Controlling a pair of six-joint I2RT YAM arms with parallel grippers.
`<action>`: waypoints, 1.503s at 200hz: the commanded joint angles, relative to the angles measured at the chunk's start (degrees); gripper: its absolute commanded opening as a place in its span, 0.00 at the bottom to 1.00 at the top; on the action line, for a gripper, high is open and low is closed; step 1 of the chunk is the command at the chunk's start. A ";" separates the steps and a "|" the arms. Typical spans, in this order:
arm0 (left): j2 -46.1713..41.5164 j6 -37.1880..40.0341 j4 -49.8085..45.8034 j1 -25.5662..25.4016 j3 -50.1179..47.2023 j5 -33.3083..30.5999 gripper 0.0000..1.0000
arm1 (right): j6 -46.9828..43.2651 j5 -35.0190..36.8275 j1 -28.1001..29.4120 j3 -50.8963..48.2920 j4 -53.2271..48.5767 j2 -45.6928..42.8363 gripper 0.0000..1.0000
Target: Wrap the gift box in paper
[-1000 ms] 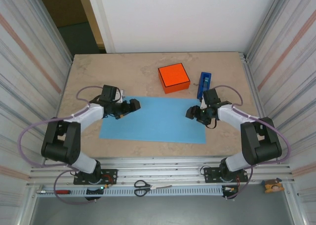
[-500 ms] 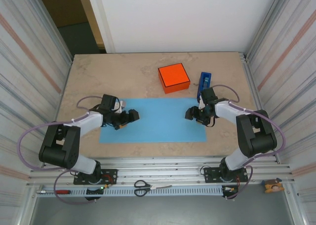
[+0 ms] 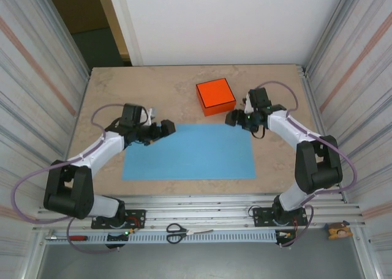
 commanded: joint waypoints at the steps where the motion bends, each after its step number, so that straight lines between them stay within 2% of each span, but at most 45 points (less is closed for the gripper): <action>1: 4.89 0.96 1.21 0.05 6.03 4.34 0.98 | 0.99 4.76 -1.06 8.80 1.97 7.06 0.86; 24: 8.05 1.17 1.83 0.29 9.71 4.87 0.99 | 1.08 5.24 -1.90 19.10 1.84 15.51 0.94; 51: 11.25 1.15 1.74 1.31 12.62 6.38 0.99 | 1.19 5.88 -2.70 29.20 0.23 24.31 0.96; 105: 14.73 -0.02 5.97 4.23 12.93 8.00 0.99 | -1.90 -5.53 -2.53 44.74 -7.19 37.03 0.92; 126: 18.80 -1.12 8.57 5.34 15.38 9.06 0.97 | -3.92 -7.60 -0.55 44.30 -9.56 36.94 0.90; 152: 25.60 -1.88 8.39 5.75 22.29 10.32 0.96 | -5.13 -6.30 1.87 40.38 -10.29 34.59 0.91; 169: 29.95 -1.79 7.23 5.53 27.89 10.86 0.96 | -4.39 -9.93 2.21 39.52 -9.01 33.52 0.91; 193: 36.36 0.76 1.04 5.32 37.81 9.81 0.99 | 0.60 -5.79 1.12 39.49 -7.61 33.00 0.97; 219: 44.33 3.09 -4.92 4.63 49.32 8.84 0.99 | 7.46 -9.38 -0.54 36.98 -0.41 33.11 0.99; 234: 48.05 3.24 -5.65 4.39 54.72 8.91 0.99 | 11.05 -8.91 -0.84 36.44 1.56 33.52 0.99; 270: 57.45 5.08 -12.07 2.45 69.34 11.87 0.96 | 15.95 -9.51 -0.94 36.15 5.32 35.44 0.92; 300: 61.70 4.91 -13.65 1.02 73.94 12.37 0.95 | 17.11 -10.79 -0.88 36.33 7.06 36.91 0.91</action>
